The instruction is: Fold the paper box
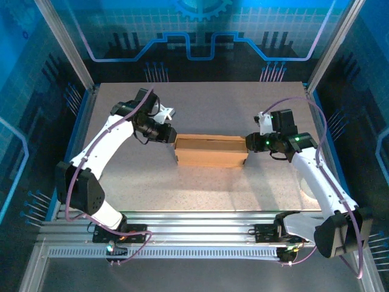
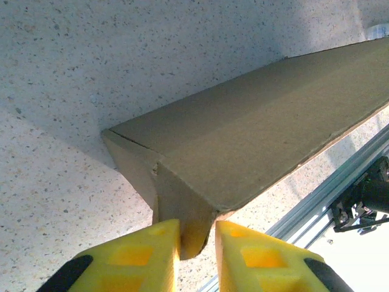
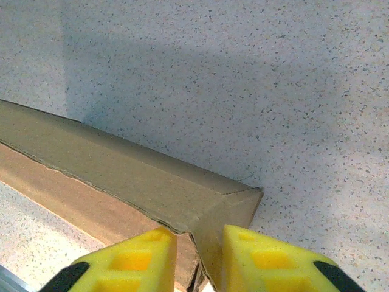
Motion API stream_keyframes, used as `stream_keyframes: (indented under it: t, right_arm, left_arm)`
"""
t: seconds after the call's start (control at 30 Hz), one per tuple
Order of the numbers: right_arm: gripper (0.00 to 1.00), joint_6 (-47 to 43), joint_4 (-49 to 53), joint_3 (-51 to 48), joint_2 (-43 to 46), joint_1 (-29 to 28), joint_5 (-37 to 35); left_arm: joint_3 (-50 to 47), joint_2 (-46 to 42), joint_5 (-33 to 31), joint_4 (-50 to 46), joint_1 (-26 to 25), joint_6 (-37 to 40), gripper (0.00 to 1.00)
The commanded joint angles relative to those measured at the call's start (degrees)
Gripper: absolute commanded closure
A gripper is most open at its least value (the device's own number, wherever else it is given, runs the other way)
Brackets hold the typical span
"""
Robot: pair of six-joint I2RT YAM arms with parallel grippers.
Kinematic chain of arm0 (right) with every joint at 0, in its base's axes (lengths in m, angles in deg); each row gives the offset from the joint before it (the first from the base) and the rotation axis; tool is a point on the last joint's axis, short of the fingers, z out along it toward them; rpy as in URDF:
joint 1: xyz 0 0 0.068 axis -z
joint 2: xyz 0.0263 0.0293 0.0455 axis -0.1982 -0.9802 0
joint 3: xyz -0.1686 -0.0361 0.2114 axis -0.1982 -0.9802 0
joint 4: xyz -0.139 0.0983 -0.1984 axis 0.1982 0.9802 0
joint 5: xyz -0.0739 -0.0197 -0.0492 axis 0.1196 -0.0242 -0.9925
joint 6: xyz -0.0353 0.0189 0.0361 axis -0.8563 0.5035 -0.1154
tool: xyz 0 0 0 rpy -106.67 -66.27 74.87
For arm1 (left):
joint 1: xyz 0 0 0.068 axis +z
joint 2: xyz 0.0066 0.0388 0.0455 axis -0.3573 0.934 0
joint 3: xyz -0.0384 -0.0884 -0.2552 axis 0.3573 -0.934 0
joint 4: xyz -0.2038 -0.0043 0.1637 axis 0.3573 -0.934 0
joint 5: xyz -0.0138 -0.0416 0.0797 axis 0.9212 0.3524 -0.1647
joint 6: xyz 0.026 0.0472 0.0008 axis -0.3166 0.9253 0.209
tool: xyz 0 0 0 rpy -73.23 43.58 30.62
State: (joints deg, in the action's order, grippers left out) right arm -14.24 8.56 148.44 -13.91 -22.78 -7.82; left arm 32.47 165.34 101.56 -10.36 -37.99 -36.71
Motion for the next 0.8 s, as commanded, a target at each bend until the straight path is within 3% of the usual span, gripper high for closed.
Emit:
stream_keyframes:
  t: [0.0,0.43,0.77]
  right_arm:
    - [0.75,0.16,1.08,2.27,-0.43,-1.04,-0.39]
    - [0.88,1.34,1.3,3.4,-1.53,-2.21,0.09]
    - [0.92,1.91,1.82,3.48,-1.97,-2.89,-1.04]
  left_arm:
    - [2.11,0.91,0.99,-1.62,-0.6,-1.54,0.79]
    - [3.65,1.52,2.72,-2.1,-0.78,-4.69,0.86]
    - [1.39,0.91,0.04,-2.7,-0.78,-3.12,0.88]
